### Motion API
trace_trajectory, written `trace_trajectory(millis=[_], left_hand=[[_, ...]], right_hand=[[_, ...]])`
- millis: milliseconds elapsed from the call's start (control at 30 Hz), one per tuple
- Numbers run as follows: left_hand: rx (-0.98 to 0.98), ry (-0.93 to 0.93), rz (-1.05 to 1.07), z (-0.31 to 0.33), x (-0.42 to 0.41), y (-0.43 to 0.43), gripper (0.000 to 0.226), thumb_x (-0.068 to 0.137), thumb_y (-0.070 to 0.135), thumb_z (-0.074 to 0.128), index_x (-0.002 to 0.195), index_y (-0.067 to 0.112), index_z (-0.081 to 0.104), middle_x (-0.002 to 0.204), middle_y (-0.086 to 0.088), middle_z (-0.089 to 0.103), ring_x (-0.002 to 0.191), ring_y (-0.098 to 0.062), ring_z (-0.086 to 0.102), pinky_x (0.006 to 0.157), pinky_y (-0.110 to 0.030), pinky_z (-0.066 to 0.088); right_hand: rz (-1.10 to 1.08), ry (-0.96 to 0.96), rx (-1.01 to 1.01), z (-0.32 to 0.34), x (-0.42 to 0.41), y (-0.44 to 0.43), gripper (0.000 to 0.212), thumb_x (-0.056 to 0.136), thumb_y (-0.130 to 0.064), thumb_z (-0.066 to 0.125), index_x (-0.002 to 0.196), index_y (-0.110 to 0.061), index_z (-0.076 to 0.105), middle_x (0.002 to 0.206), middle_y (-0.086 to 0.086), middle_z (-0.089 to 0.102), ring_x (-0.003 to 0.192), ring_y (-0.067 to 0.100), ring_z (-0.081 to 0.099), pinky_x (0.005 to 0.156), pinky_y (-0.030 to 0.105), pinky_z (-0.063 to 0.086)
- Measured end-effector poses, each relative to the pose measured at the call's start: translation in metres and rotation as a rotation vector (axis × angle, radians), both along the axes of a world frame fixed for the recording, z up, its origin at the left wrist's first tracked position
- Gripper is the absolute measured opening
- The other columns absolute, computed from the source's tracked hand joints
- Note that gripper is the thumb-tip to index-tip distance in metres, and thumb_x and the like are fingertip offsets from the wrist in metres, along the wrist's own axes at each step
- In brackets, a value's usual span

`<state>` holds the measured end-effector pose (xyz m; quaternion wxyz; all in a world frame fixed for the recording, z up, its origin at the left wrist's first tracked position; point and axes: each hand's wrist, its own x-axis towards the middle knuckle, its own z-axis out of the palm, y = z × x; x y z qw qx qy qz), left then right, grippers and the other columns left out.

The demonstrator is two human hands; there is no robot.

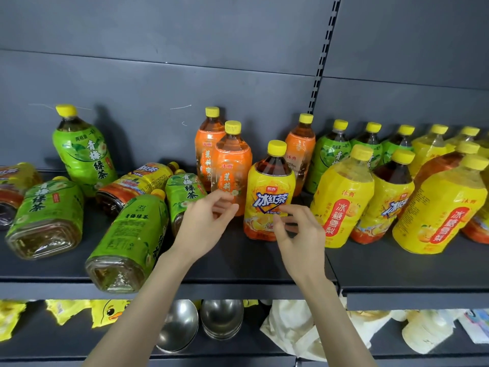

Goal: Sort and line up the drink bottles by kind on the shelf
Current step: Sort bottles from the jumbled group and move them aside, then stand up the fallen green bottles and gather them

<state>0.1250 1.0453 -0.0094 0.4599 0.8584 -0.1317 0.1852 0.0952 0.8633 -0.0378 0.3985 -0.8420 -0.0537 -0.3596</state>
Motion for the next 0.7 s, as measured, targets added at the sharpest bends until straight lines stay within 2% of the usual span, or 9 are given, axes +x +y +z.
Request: trace_trajectory(millis=[167,300,367,433,567,700], left_hand=[[-0.007,-0.06,0.102,0.012,-0.015,0.035,0.014,0.088,0.021,0.065,0.1,0.016,0.068,0.084,0.015,0.065,0.082,0.005,0.061,0.071,-0.004,0.046],[-0.034,-0.061,0.169,0.022,-0.015,0.072,0.012,0.088,0.022,0.065,0.097,0.016,0.069,0.085,0.01,0.07,0.082,-0.003,0.065,0.076,-0.021,0.052],[-0.052,-0.051,0.196,0.023,-0.011,0.093,0.012,0.087,0.023,0.066,0.095,0.015,0.069,0.085,0.008,0.071,0.081,-0.006,0.067,0.079,-0.026,0.053],[-0.053,-0.042,0.21,0.022,-0.005,0.114,0.011,0.086,0.022,0.067,0.094,0.014,0.07,0.083,0.006,0.071,0.079,-0.01,0.067,0.081,-0.032,0.054],[-0.002,0.006,0.163,0.018,0.012,0.145,0.009,0.086,0.02,0.067,0.092,0.013,0.07,0.082,0.004,0.07,0.079,-0.011,0.067,0.081,-0.035,0.055],[0.066,0.07,0.071,0.015,0.043,0.161,0.017,0.087,0.024,0.066,0.098,0.012,0.068,0.089,0.003,0.069,0.088,-0.014,0.066,0.086,-0.032,0.052]], right_hand=[[0.068,0.034,0.044,0.006,0.003,0.033,0.024,0.088,-0.029,0.058,0.098,-0.011,0.069,0.099,0.0,0.065,0.084,0.014,0.064,0.069,0.033,0.056],[0.137,0.059,0.052,0.011,0.013,0.068,0.011,0.089,-0.017,0.065,0.097,-0.011,0.07,0.095,-0.002,0.066,0.079,0.005,0.062,0.071,0.02,0.053],[0.162,0.05,0.058,0.012,0.02,0.088,0.009,0.089,-0.015,0.066,0.095,-0.01,0.07,0.093,-0.004,0.064,0.077,0.004,0.062,0.07,0.017,0.053],[0.175,0.063,0.067,0.011,0.028,0.108,0.009,0.089,-0.015,0.066,0.095,-0.01,0.07,0.091,-0.004,0.065,0.078,0.006,0.063,0.071,0.021,0.054],[0.126,0.107,0.088,0.009,0.046,0.141,0.014,0.089,-0.022,0.066,0.095,-0.011,0.07,0.096,0.0,0.067,0.091,0.016,0.062,0.081,0.039,0.053],[0.017,0.235,0.108,0.01,0.06,0.16,0.03,0.089,-0.035,0.064,0.106,-0.011,0.068,0.108,0.003,0.064,0.104,0.02,0.058,0.09,0.041,0.049]])
